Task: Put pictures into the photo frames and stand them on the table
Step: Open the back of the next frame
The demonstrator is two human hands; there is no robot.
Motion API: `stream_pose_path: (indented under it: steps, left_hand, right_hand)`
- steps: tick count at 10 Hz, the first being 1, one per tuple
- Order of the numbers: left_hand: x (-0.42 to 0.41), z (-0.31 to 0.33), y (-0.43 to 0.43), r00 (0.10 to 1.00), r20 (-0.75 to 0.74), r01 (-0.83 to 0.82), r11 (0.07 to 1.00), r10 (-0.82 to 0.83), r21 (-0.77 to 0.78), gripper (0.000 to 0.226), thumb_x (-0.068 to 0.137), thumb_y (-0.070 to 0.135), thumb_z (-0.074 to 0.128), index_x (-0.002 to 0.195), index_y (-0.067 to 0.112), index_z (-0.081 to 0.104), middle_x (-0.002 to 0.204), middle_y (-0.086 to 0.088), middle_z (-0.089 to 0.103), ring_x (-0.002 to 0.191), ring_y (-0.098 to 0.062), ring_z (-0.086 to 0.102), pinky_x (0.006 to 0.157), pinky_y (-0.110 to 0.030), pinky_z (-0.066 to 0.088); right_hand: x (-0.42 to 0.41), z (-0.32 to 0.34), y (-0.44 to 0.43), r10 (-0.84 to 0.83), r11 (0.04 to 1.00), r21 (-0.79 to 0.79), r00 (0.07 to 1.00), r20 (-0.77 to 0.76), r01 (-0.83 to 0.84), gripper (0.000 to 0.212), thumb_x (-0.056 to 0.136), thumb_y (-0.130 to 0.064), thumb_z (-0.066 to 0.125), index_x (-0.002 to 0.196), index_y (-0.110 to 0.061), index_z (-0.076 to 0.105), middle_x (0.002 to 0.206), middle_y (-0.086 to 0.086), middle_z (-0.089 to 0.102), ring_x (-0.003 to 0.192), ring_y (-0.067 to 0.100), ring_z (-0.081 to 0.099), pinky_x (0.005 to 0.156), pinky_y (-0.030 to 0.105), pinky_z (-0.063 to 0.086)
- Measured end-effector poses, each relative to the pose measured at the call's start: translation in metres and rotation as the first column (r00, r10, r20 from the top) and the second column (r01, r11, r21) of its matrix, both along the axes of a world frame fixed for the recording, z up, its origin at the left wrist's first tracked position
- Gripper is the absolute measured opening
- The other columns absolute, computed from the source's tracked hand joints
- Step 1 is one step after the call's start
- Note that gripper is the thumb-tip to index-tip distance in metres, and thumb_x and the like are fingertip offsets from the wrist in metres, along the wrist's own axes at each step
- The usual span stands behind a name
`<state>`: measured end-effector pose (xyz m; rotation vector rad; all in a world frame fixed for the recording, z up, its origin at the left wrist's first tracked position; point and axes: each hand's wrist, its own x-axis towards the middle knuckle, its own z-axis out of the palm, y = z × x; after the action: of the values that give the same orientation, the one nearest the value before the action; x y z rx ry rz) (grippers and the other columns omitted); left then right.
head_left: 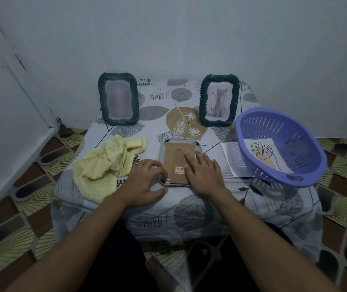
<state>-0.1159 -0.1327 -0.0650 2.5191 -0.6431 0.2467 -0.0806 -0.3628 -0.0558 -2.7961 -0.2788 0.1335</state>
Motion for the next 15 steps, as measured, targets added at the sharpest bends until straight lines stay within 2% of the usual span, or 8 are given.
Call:
stream_pose_path:
  steps: [1, 3, 5, 8, 10, 12, 13, 15]
  left_hand:
    - [0.006, 0.007, -0.010, 0.996, -0.020, -0.093, 0.993, 0.092, -0.067, 0.037, 0.084, 0.052, 0.053, 0.112, 0.028, 0.056, 0.120, 0.009, 0.053, 0.118, -0.018, 0.044, 0.100, -0.048, 0.038]
    - [0.026, 0.003, -0.033, 0.906, -0.172, -0.373, 0.921, 0.388, 0.110, 0.086, 0.085, 0.073, 0.022, 0.148, 0.016, 0.033, 0.153, -0.007, 0.036, 0.144, -0.030, 0.024, 0.116, -0.050, 0.023]
    - [0.029, -0.006, -0.038, 0.885, -0.072, -0.448, 0.883, 0.460, 0.143, 0.086, 0.085, 0.075, 0.029, 0.144, 0.014, 0.038, 0.145, -0.006, 0.047, 0.135, -0.026, 0.039, 0.112, -0.046, 0.028]
    - [0.028, -0.006, -0.037, 0.883, -0.029, -0.463, 0.879, 0.469, 0.116, 0.083, 0.083, 0.076, 0.033, 0.140, 0.017, 0.043, 0.138, -0.001, 0.052, 0.130, -0.022, 0.044, 0.109, -0.043, 0.031]
    - [0.028, -0.006, -0.038, 0.877, -0.016, -0.475, 0.872, 0.480, 0.119, 0.080, 0.083, 0.078, 0.033, 0.135, 0.019, 0.046, 0.132, 0.001, 0.056, 0.123, -0.022, 0.048, 0.105, -0.043, 0.036]
    - [0.027, -0.006, -0.039, 0.878, -0.024, -0.474, 0.874, 0.479, 0.111, 0.080, 0.083, 0.077, 0.033, 0.136, 0.019, 0.045, 0.133, 0.000, 0.055, 0.124, -0.023, 0.047, 0.106, -0.044, 0.034]
    - [0.028, -0.006, -0.039, 0.876, -0.030, -0.476, 0.872, 0.482, 0.116, 0.081, 0.083, 0.077, 0.032, 0.137, 0.019, 0.045, 0.134, 0.000, 0.055, 0.125, -0.023, 0.047, 0.107, -0.044, 0.033]
    - [0.027, -0.006, -0.040, 0.873, -0.036, -0.479, 0.870, 0.486, 0.122, 0.083, 0.082, 0.078, 0.031, 0.138, 0.019, 0.045, 0.136, -0.002, 0.054, 0.126, -0.024, 0.047, 0.107, -0.045, 0.034]
  right_hand:
    - [0.001, -0.001, 0.000, 0.004, 1.000, 0.006, 1.000, -0.004, -0.004, 0.053, 0.105, -0.051, 0.020, 0.157, -0.043, 0.013, 0.167, 0.000, 0.010, 0.154, 0.022, 0.006, 0.123, 0.046, -0.001]
    - [0.001, -0.001, 0.000, 0.000, 1.000, 0.007, 1.000, 0.002, 0.000, 0.053, 0.105, -0.052, 0.019, 0.157, -0.043, 0.013, 0.167, 0.000, 0.010, 0.154, 0.022, 0.006, 0.123, 0.047, -0.001]
    - [0.000, -0.001, 0.001, 0.002, 1.000, 0.009, 1.000, 0.003, -0.002, 0.053, 0.105, -0.051, 0.021, 0.157, -0.043, 0.014, 0.167, 0.000, 0.010, 0.154, 0.022, 0.006, 0.123, 0.046, -0.001]
    - [0.007, 0.006, -0.003, 0.023, 0.997, 0.072, 0.997, -0.080, -0.017, 0.053, 0.104, -0.052, 0.030, 0.156, -0.043, 0.019, 0.167, 0.001, 0.009, 0.153, 0.023, 0.006, 0.122, 0.046, -0.001]
    - [0.001, 0.025, -0.018, -0.033, 0.981, 0.190, 0.995, -0.092, 0.050, 0.068, 0.097, -0.038, 0.053, 0.156, -0.018, 0.025, 0.165, 0.005, 0.017, 0.150, 0.025, 0.020, 0.116, 0.042, 0.019]
    - [-0.020, 0.030, -0.033, -0.057, 0.998, 0.024, 0.996, -0.075, 0.059, 0.051, 0.091, -0.053, 0.053, 0.132, -0.022, 0.047, 0.140, 0.001, 0.049, 0.132, 0.024, 0.039, 0.099, 0.044, 0.025]
    - [-0.026, 0.029, -0.034, -0.063, 0.998, 0.003, 0.997, -0.046, 0.064, 0.055, 0.091, -0.057, 0.053, 0.134, -0.023, 0.048, 0.145, -0.003, 0.046, 0.135, 0.022, 0.037, 0.102, 0.044, 0.024]
    - [-0.033, 0.026, -0.031, -0.108, 0.992, 0.055, 0.994, -0.019, 0.109, 0.038, 0.091, -0.052, 0.053, 0.117, -0.024, 0.050, 0.132, -0.002, 0.052, 0.127, 0.020, 0.039, 0.100, 0.043, 0.025]
